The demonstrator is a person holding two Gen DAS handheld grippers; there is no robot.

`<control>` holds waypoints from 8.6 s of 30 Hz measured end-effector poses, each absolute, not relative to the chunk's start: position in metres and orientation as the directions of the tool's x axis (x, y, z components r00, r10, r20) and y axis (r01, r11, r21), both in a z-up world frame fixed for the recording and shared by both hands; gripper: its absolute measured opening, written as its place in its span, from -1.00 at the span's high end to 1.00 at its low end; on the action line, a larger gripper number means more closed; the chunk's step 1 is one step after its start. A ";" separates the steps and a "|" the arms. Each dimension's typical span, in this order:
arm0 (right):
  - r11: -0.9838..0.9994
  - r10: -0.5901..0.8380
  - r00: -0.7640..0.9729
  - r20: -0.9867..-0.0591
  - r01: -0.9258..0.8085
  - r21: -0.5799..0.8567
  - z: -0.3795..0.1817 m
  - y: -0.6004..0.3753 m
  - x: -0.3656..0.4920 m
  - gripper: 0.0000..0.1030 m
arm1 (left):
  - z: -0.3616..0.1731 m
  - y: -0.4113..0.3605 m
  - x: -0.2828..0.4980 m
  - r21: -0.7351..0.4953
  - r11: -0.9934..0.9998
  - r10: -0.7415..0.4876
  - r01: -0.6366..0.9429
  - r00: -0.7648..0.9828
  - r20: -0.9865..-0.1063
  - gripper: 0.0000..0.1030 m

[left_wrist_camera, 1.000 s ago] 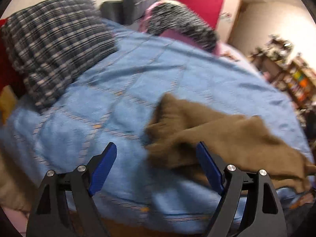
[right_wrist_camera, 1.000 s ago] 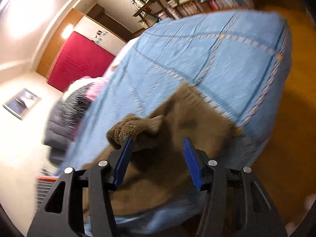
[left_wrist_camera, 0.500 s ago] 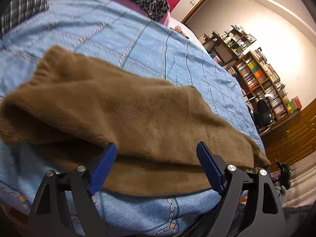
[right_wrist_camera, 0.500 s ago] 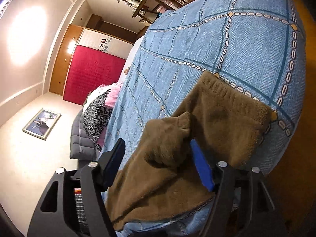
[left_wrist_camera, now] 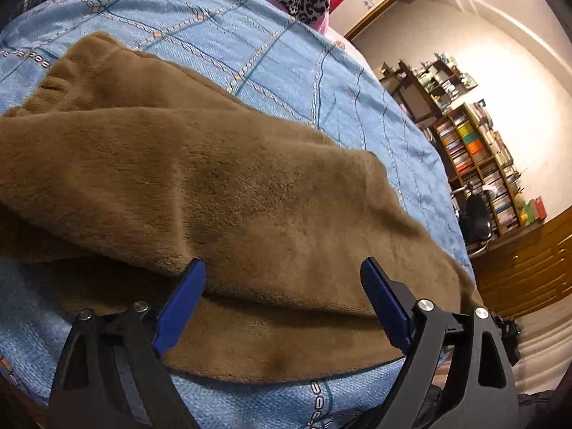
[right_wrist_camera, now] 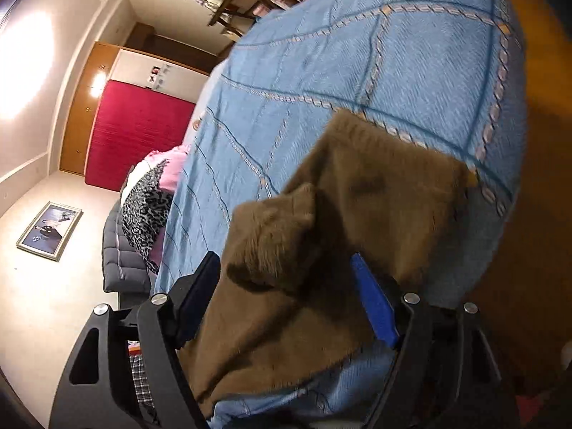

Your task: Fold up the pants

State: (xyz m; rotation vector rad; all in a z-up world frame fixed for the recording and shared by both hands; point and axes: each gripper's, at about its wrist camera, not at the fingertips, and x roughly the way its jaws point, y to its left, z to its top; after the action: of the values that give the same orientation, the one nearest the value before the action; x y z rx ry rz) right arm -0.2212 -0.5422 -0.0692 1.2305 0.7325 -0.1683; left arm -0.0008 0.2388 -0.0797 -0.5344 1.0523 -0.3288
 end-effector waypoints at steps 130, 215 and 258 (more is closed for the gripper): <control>0.968 0.049 0.718 -0.694 0.137 0.210 -0.046 -0.382 -0.061 -0.15 | -0.032 0.283 0.049 -0.215 0.952 -0.045 -0.219 0.594 -0.803 -0.55; 0.565 -0.228 0.678 -0.699 0.677 0.472 -0.078 -0.532 -0.252 -0.47 | -0.054 -0.049 0.025 -0.144 0.851 -0.402 0.506 0.449 -0.798 -0.53; 0.934 0.229 0.838 -0.495 -0.047 0.354 0.022 -0.328 -0.111 0.65 | -0.034 -0.030 0.027 -0.416 0.783 -0.594 0.462 0.359 -0.720 -0.66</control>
State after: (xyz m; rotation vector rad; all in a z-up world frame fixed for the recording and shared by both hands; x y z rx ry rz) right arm -0.1108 -0.3284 0.0224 0.3384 0.5600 0.1487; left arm 0.0275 -0.0304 -0.0337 -0.1504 0.9919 -0.6842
